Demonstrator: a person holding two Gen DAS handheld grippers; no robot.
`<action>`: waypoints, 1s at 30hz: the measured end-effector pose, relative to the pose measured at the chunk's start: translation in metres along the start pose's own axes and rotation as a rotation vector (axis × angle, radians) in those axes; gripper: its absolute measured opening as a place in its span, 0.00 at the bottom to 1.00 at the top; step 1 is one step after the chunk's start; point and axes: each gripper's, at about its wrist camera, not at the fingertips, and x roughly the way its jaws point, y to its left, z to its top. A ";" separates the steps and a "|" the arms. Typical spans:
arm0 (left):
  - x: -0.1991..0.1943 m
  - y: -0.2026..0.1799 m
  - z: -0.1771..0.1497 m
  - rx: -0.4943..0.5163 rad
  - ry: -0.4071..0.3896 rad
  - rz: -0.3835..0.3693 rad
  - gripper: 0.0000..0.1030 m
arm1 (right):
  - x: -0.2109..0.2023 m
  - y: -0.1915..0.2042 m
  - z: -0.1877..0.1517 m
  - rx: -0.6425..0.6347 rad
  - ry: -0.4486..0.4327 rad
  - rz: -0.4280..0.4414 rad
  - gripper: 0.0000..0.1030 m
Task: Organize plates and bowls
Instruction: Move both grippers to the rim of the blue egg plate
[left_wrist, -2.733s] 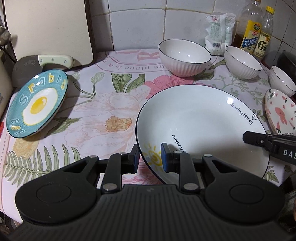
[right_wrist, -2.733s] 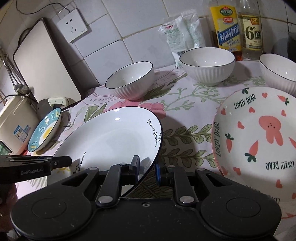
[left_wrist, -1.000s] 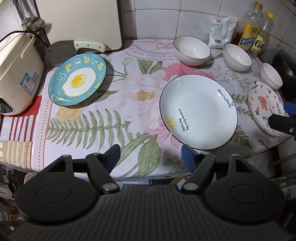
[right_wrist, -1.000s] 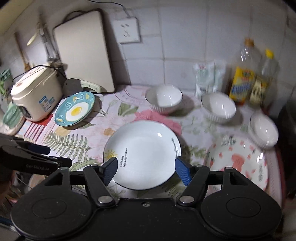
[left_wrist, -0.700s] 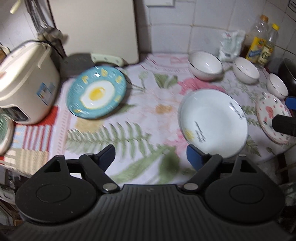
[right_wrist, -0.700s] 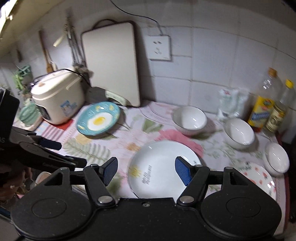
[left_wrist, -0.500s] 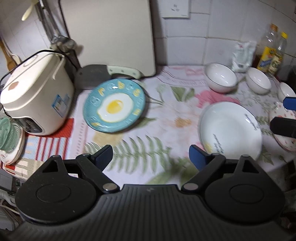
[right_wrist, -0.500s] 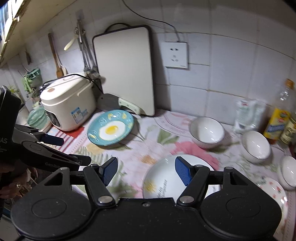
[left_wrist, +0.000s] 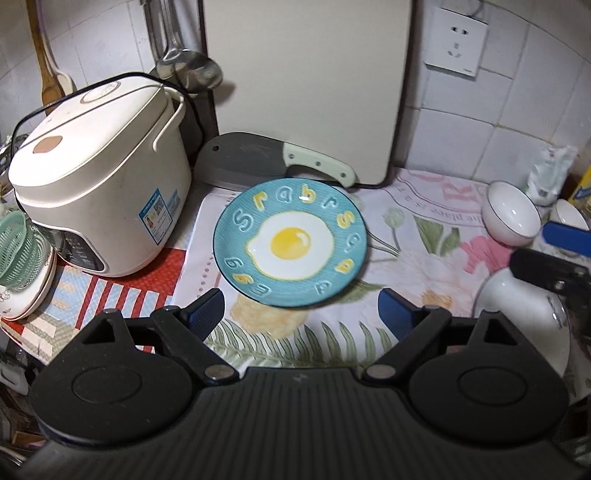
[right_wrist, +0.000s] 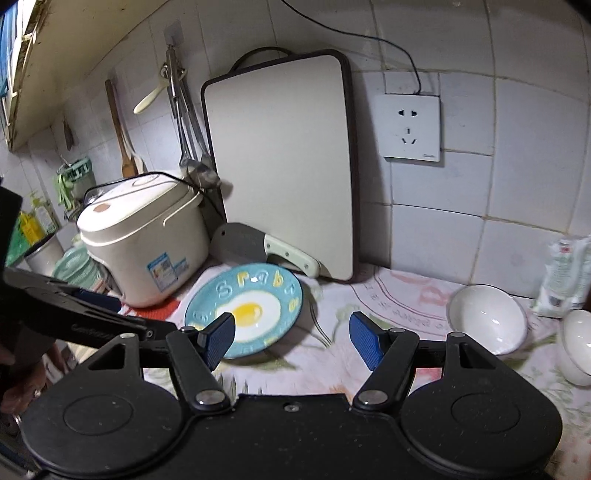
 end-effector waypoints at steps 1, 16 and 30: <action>0.004 0.004 0.000 -0.004 -0.003 -0.002 0.88 | 0.008 0.000 -0.001 0.009 -0.005 0.006 0.71; 0.084 0.057 -0.003 -0.147 -0.043 -0.035 0.84 | 0.128 -0.008 -0.020 0.201 0.090 0.070 0.71; 0.169 0.091 0.001 -0.226 -0.023 0.006 0.60 | 0.203 -0.004 -0.027 0.285 0.099 0.004 0.62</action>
